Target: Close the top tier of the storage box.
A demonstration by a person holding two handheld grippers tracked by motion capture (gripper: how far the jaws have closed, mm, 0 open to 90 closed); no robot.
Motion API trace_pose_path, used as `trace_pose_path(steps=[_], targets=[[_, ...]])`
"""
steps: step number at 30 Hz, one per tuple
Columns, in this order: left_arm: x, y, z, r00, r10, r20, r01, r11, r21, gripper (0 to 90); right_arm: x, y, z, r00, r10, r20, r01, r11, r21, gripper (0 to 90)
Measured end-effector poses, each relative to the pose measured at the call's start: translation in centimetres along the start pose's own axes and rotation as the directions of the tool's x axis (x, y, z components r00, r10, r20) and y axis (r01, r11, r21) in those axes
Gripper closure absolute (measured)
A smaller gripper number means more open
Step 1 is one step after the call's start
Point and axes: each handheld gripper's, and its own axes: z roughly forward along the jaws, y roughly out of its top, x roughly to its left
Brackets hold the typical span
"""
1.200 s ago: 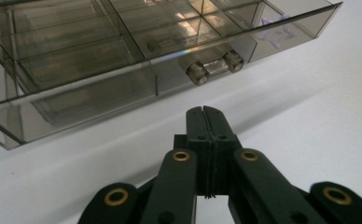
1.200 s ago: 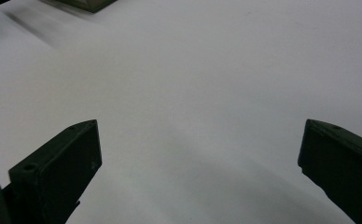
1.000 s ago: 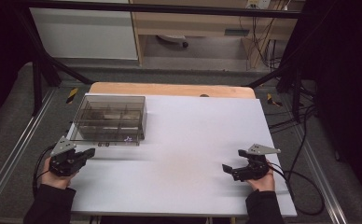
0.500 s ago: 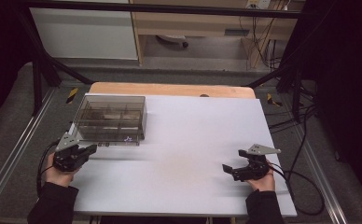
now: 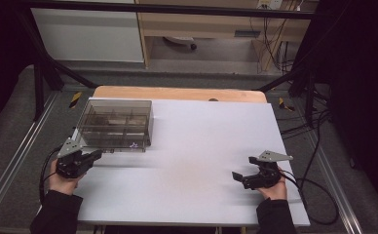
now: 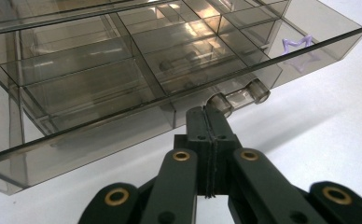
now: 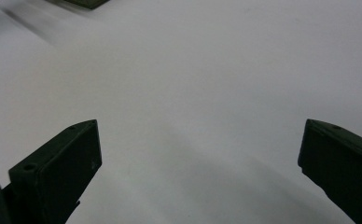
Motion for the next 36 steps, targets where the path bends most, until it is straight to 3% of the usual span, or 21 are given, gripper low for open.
trace_pose_path(steps=[36], targets=[[-0.03,0.36,0.82,0.9997,0.008,-0.023,-0.008,0.9997,-0.022,89.5,-0.03,-0.02,0.04,1.0,-0.001,0.0,0.001,1.0,0.005,0.1]])
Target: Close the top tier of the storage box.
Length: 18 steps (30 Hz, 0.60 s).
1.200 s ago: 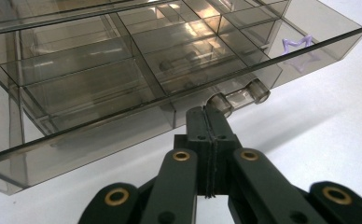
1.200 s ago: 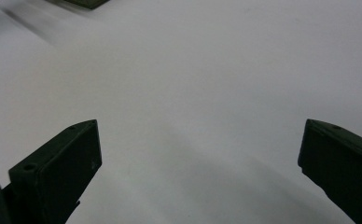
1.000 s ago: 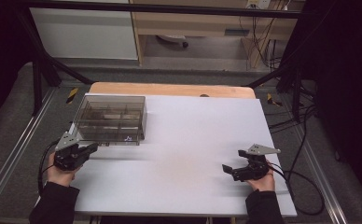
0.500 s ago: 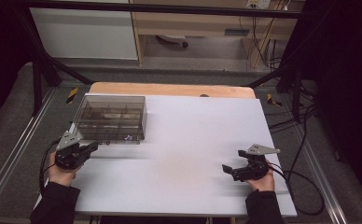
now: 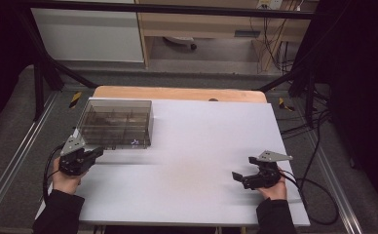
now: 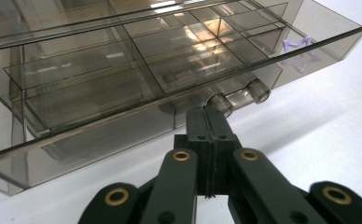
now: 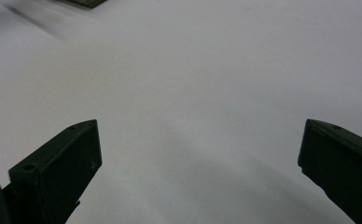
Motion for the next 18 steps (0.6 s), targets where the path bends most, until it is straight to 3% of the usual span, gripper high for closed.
trace_pose_path(steps=[18], targets=[[0.02,0.15,0.56,1.0,-0.002,-0.01,0.001,0.9999,-0.014,89.5,0.01,-0.02,0.01,1.0,0.001,0.0,-0.001,1.0,0.001,0.1]])
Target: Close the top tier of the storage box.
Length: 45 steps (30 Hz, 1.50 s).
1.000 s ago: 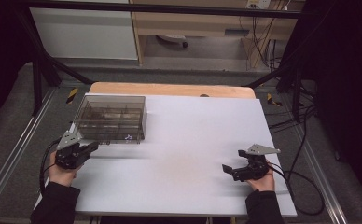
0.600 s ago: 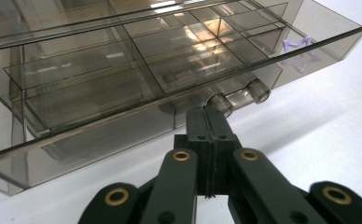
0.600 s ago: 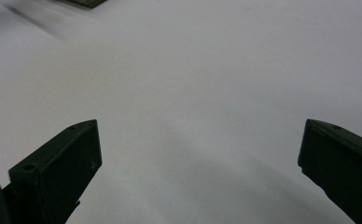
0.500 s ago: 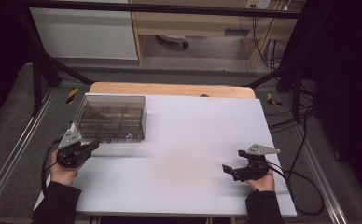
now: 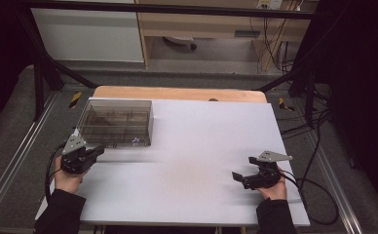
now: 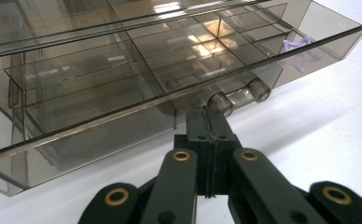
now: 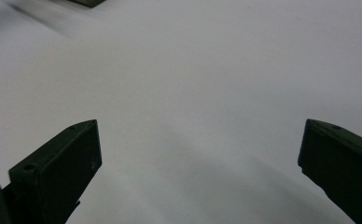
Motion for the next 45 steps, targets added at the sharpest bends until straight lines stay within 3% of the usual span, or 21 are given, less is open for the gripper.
trace_pose_path(steps=[10,13,19,45], targets=[[0.09,-0.09,0.4,1.0,-0.001,0.004,0.001,0.9999,0.012,89.6,0.02,-0.01,0.01,1.0,0.001,0.001,-0.001,1.0,0.0,0.1],[-0.06,-0.08,0.43,0.9997,0.017,-0.018,-0.017,0.9998,0.002,89.6,0.01,-0.01,0.01,1.0,0.001,0.0,-0.001,1.0,-0.001,0.1],[-0.02,0.33,0.16,0.9999,0.005,-0.016,-0.005,0.9997,-0.023,89.6,0.01,0.0,0.0,1.0,0.0,-0.001,0.0,1.0,0.0,0.1],[0.47,0.8,0.94,0.9995,-0.011,-0.029,0.01,0.9996,-0.025,89.6,0.0,0.0,-0.02,1.0,-0.003,-0.001,0.003,1.0,-0.001,0.1]])
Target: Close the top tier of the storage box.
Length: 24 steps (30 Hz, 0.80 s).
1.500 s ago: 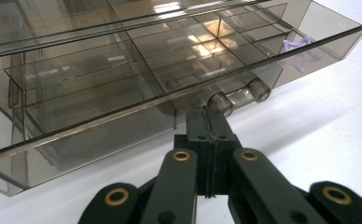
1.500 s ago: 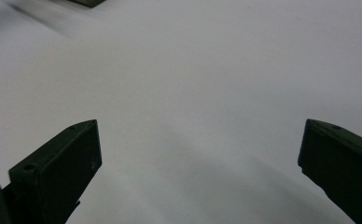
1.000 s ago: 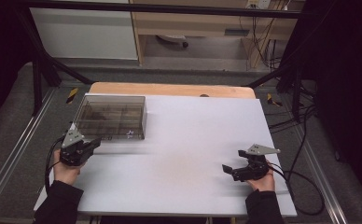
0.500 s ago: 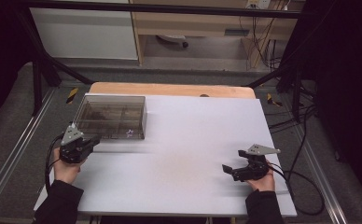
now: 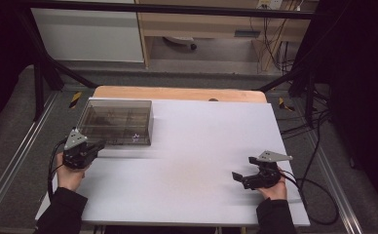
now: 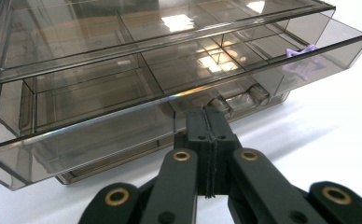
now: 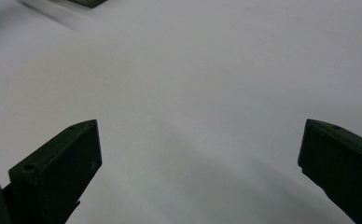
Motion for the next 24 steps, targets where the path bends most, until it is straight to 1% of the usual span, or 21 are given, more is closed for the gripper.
trace_pose_path(steps=[10,15,17,19,24], targets=[[0.13,0.2,0.4,0.9999,0.003,-0.014,-0.003,1.0,-0.006,89.6,0.02,0.0,0.03,1.0,0.003,0.0,-0.003,1.0,0.002,0.1],[0.14,0.26,0.52,0.9999,-0.002,-0.01,0.002,1.0,-0.003,89.7,0.02,0.0,0.01,1.0,0.004,-0.001,-0.004,1.0,0.001,0.1],[0.17,0.32,0.6,0.9999,0.003,-0.015,-0.003,1.0,-0.005,89.6,0.03,-0.01,0.04,1.0,0.004,0.0,-0.004,1.0,0.0,0.1],[0.17,0.36,0.67,0.9999,-0.003,-0.015,0.003,1.0,-0.002,89.6,0.02,-0.01,0.05,1.0,0.003,0.001,-0.003,1.0,0.001,0.1],[0.23,0.43,0.81,0.9998,-0.001,-0.021,0.001,1.0,-0.006,89.6,0.02,-0.01,0.04,1.0,0.004,0.0,-0.004,1.0,0.0,0.1]])
